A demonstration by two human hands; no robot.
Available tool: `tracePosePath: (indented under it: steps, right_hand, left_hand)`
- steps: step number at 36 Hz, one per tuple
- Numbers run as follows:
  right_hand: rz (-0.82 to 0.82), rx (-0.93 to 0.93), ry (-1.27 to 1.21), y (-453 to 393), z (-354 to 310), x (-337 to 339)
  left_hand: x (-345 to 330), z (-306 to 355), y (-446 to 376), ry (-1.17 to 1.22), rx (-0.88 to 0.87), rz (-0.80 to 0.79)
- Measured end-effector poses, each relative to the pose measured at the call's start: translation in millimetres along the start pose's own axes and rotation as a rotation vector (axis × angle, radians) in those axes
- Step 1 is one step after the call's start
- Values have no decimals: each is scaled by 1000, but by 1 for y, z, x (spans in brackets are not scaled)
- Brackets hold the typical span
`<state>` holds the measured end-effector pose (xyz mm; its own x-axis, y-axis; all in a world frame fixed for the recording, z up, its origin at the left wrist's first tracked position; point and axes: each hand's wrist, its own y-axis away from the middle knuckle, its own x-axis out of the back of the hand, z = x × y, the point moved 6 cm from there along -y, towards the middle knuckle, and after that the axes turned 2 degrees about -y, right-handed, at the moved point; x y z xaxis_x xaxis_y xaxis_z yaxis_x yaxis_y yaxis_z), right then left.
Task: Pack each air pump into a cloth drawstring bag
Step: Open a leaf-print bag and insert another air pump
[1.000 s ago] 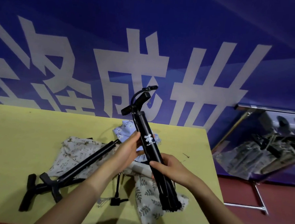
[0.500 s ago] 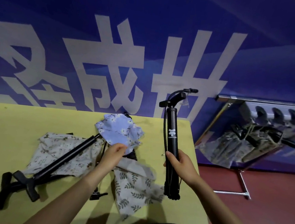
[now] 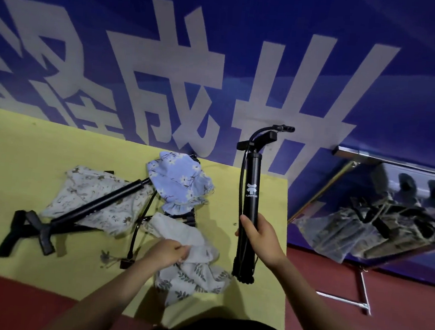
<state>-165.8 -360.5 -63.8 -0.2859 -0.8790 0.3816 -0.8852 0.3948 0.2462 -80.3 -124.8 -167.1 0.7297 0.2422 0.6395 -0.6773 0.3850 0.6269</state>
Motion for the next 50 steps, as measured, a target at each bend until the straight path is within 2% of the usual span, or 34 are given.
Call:
tracePosePath:
  steps: [4,8,10,15,22,24,29,33,36,41,47,50]
  right_hand:
    - [9,45,-10,-8,-2,-11]
    - [8,80,-12,-16,-9,-24]
    - [0,79,-20,-19,-10,-31]
    - [-19,67,-24,-21,-9,-44]
    - [27,62,-81,-22,-11,-51]
    - [68,74,-119,-25,-16,-49]
    - [193,115,-237,-34,-36,-41]
    - [250,116,-292,-39,-48,-45]
    - [259,129,-286,-32,-53,-56]
    - [192,154,-335,-8,-47,-83]
    - [37,228,-354,12,-55,-107]
    - [-71,253,-319,17,-58,-115]
  left_hand:
    - [-9,-14,3,283,145,38]
    - [-1,-38,5,927,393,241]
    - [4,-42,7,1121,445,331]
    - [6,-26,4,1371,427,225]
    - [4,-18,-5,1604,513,213]
    - [8,-8,-1,1599,463,157]
    - [19,16,20,1287,231,13]
    - [33,38,36,1181,69,33]
    - [49,54,44,1193,-22,60]
    - [74,77,59,1271,-129,84]
    - [97,50,62,1270,-101,219]
    - [108,37,63,1244,-146,255]
